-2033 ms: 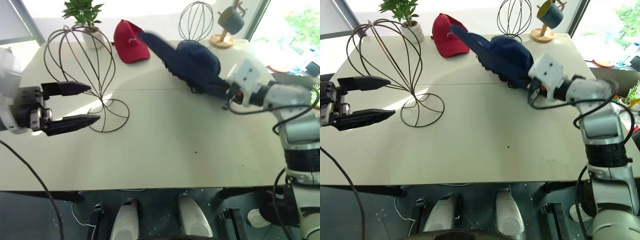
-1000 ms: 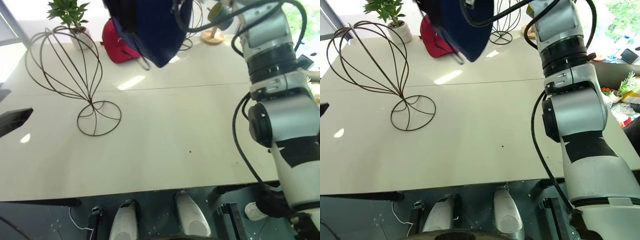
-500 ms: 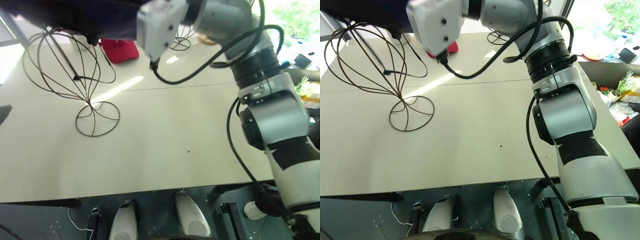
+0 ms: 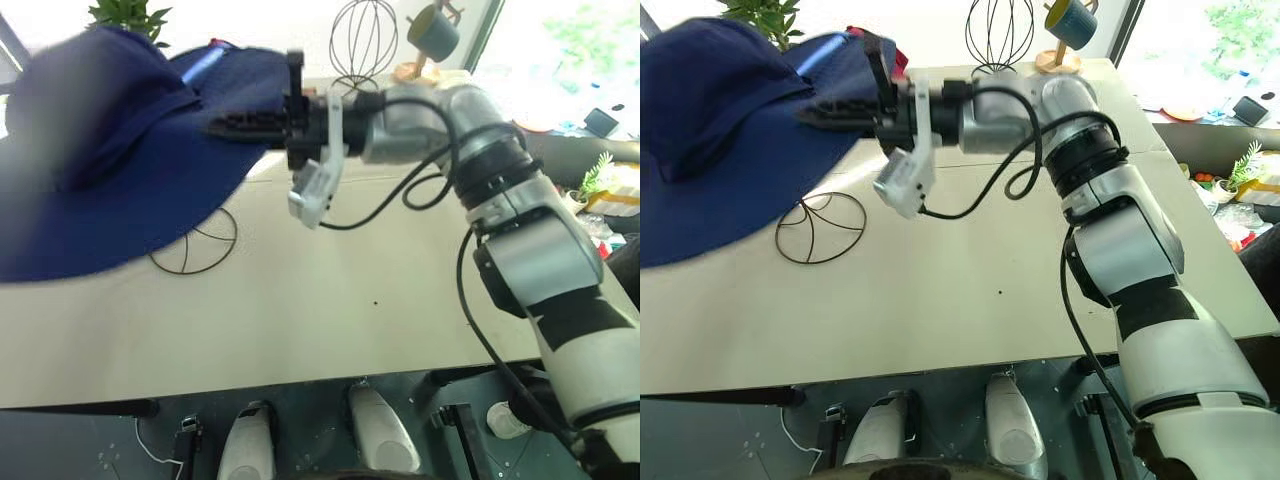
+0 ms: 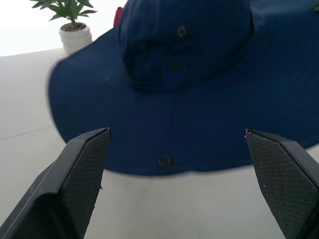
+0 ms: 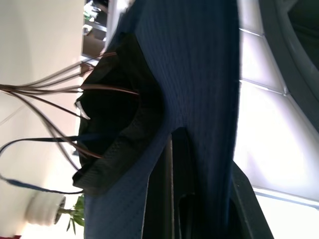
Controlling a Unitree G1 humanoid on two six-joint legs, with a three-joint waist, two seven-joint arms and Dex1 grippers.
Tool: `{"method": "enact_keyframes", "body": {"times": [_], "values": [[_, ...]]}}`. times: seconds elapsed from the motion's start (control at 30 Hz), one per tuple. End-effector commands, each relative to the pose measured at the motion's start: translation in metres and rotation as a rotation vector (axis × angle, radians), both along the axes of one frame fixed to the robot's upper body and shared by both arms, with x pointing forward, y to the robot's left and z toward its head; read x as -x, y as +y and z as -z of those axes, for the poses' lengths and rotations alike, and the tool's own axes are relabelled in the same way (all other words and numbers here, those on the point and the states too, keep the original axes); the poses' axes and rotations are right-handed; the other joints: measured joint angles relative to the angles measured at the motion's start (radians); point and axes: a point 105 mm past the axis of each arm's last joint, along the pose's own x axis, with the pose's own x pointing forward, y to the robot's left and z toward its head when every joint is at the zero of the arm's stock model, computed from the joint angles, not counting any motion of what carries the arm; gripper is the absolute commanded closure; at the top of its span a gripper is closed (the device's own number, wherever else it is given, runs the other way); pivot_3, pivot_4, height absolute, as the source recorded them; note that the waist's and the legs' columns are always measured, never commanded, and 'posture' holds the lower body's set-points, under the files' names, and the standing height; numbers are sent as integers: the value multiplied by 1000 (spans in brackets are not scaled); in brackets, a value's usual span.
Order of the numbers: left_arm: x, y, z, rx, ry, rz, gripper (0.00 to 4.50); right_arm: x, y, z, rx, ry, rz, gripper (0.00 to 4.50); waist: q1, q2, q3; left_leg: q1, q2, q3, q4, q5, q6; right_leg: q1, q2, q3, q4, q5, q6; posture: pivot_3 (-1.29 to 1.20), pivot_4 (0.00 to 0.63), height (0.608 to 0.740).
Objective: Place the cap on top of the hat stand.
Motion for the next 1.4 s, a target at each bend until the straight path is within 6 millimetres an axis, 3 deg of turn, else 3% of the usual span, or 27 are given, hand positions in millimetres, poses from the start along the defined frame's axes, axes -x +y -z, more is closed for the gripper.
{"method": "enact_keyframes", "body": {"times": [0.03,0.27,0.4,0.67,0.93,1.0,1.1,1.23,1.4], "values": [[9,-2,-11,-43,-36,-11,0,8,5,-2,-15,-38,-51,4419,0,0,0,0,0,0,0,0,0,0,0,0,0,0,0,0,150,740],[4,-2,-11,-42,-34,-10,0,-9,4,23,10,33,19,4419,-3,-1,0,4,0,0,-1,0,-1,3,0,0,0,-1,-1,0,150,740],[-3,-3,-12,-45,-34,3,0,-17,3,34,-66,242,45,4419,-14,-4,-2,10,0,-1,-2,0,-1,9,0,0,0,-1,-2,0,150,740],[-15,1,-22,-51,-51,19,0,-6,6,29,-141,375,-22,4419,-23,-6,-2,11,0,-5,-4,0,-1,11,1,-3,0,-1,-1,0,150,740],[-24,0,-20,-51,-53,40,0,-10,6,9,-221,680,-20,4419,-22,-6,-2,11,2,-6,-5,0,-1,12,1,-5,1,0,1,0,150,740],[-25,0,-21,-51,-55,43,0,-8,5,9,-201,672,-19,4419,-21,-6,-2,11,2,-6,-5,0,-1,12,2,-6,1,1,2,0,150,740],[-27,1,-21,-53,-57,49,0,-9,5,28,-119,526,42,4419,-20,-6,-2,11,2,-7,-6,0,-1,12,2,-7,0,-1,-1,0,150,740],[-27,0,-21,-55,-55,52,0,-12,4,43,-123,505,62,4419,-20,-6,-2,11,2,-7,-6,0,-1,11,2,-7,0,-2,-2,0,150,740],[-27,0,-20,-57,-52,52,0,-13,6,44,-144,463,71,4419,-21,-6,-2,11,5,-7,-7,0,-1,10,5,-6,0,-2,-3,0,150,740]]}}
